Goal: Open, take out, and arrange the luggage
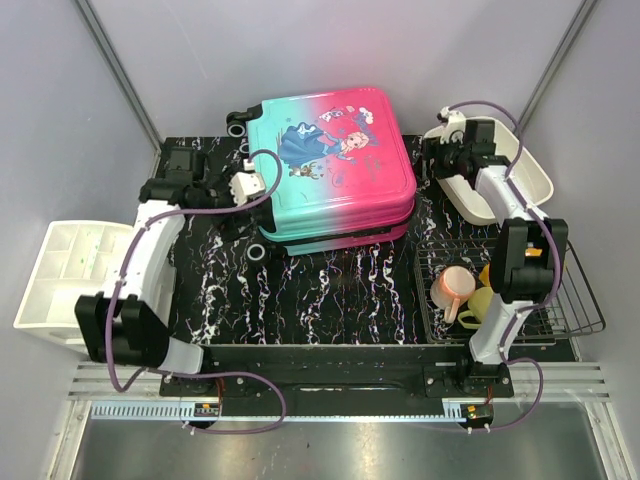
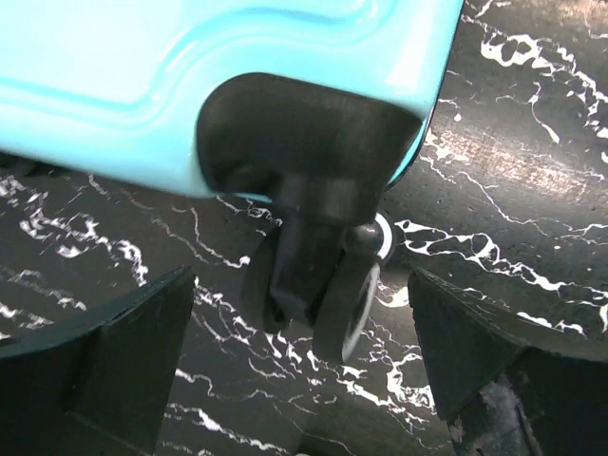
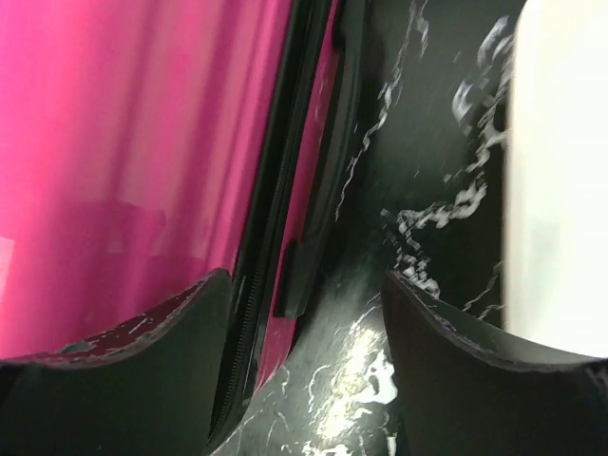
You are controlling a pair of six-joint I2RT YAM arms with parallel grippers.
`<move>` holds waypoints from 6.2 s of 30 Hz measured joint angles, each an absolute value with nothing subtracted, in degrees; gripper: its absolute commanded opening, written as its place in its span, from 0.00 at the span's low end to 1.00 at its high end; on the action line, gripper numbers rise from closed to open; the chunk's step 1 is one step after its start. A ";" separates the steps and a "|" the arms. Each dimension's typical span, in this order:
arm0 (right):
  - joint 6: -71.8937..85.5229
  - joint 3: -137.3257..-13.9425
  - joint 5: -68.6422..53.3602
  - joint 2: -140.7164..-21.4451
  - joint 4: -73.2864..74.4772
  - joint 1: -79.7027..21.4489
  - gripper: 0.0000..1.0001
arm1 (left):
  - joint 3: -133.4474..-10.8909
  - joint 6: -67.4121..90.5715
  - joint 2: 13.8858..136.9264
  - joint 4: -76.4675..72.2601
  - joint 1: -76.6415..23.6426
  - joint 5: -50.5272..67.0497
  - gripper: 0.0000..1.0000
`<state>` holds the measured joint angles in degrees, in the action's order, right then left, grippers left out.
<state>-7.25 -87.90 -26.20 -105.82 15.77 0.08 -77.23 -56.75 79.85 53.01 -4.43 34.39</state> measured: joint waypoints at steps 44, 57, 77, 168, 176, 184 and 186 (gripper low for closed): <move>-15.73 -55.92 -41.69 -61.95 16.82 -10.15 0.81 | -103.07 -31.24 91.57 57.47 1.37 57.32 0.00; -18.72 -61.93 -33.89 -80.71 2.63 -20.75 0.83 | -107.35 -18.28 95.09 47.83 3.77 63.24 0.00; -18.92 -67.37 -28.12 -84.42 -9.61 -22.17 0.88 | -105.23 -8.27 95.07 36.47 4.86 64.97 0.00; -27.77 -121.12 -1.63 -126.98 -9.17 -15.16 1.00 | -63.83 -46.17 83.55 46.65 -31.97 27.40 0.81; -25.45 -105.23 -11.77 -112.66 -7.38 -15.09 1.00 | -78.91 -34.09 80.49 47.37 -24.14 26.57 0.99; -22.44 -92.84 -19.07 -98.19 -6.98 -15.09 1.00 | -87.33 -23.73 72.51 51.53 -5.80 25.04 0.99; -22.09 -91.88 -19.40 -97.34 -6.87 -15.09 1.00 | -87.33 -22.35 70.39 53.19 -1.30 24.21 0.99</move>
